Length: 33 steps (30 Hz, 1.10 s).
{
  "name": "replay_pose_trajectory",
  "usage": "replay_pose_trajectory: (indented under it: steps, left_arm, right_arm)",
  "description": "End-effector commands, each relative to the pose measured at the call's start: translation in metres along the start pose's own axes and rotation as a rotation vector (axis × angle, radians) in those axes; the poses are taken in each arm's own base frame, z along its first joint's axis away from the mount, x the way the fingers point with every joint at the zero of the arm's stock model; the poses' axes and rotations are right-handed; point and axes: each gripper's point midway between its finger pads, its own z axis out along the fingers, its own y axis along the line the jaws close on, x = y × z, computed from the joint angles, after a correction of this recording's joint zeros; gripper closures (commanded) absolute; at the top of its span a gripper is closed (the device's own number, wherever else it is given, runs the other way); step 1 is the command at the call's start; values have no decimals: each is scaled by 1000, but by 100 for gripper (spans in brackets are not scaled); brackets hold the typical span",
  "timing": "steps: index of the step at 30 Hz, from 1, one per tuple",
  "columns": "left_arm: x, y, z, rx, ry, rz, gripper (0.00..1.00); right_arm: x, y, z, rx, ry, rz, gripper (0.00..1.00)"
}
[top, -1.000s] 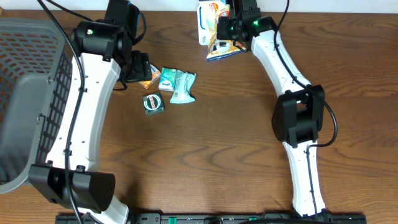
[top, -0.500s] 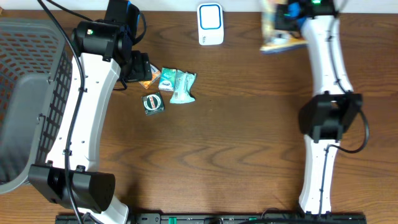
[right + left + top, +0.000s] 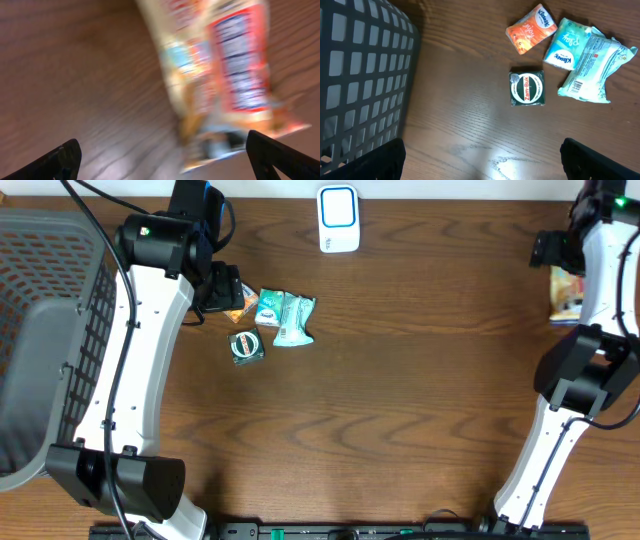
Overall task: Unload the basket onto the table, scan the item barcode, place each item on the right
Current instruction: 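Carry the snack bag right and drop it at the table edge, then reach the right gripper to the green wipes pack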
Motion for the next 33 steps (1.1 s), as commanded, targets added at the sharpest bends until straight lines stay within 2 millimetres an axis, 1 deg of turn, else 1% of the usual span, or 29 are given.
replay_pose_trajectory:
  steps: [1, 4, 6, 7, 8, 10, 13, 16, 17, 20, 25, 28, 30, 33]
  left_arm:
    - [0, 2, 3, -19, 4, 11, 2]
    - [0, 2, 3, -19, 4, 12, 2]
    - [0, 2, 3, -19, 4, 11, 2]
    - [0, 2, 3, -19, 4, 11, 2]
    - [0, 2, 3, -19, 4, 12, 2]
    - [0, 2, 3, -19, 4, 12, 3]
    - [0, 2, 3, -19, 4, 12, 2]
    - [0, 2, 3, -19, 4, 12, 2]
    - [0, 2, 3, -19, 4, 11, 2]
    - [0, 2, 3, -19, 4, 11, 3]
    - [0, 2, 3, -19, 4, 12, 3]
    - [0, 2, 3, -19, 4, 11, 2]
    - [0, 2, 3, -19, 4, 12, 3]
    - [0, 2, 3, -19, 4, 11, 2]
  right_arm:
    - [3, 58, -22, -254, -1, -41, 1]
    - [10, 104, -36, -463, 20, -66, 1]
    - [16, 138, -51, -604, 34, -95, 1]
    - [19, 152, -57, -649, 40, -109, 1]
    - [24, 169, -64, -697, 50, -131, 2]
    - [35, 193, -74, -747, 73, -167, 2]
    - [59, 228, -83, -760, 125, -236, 1]
    - [91, 268, -91, -774, 184, -319, 1]
    - [109, 288, -92, -781, 213, -364, 1]
    - [147, 329, -90, -795, 258, -454, 1]
    - [192, 378, -82, -820, 314, -467, 1]
    - [216, 407, -88, -907, 352, -465, 1]
    - [228, 420, -94, -952, 372, -470, 1]
    - [237, 429, -95, -952, 390, -452, 1]
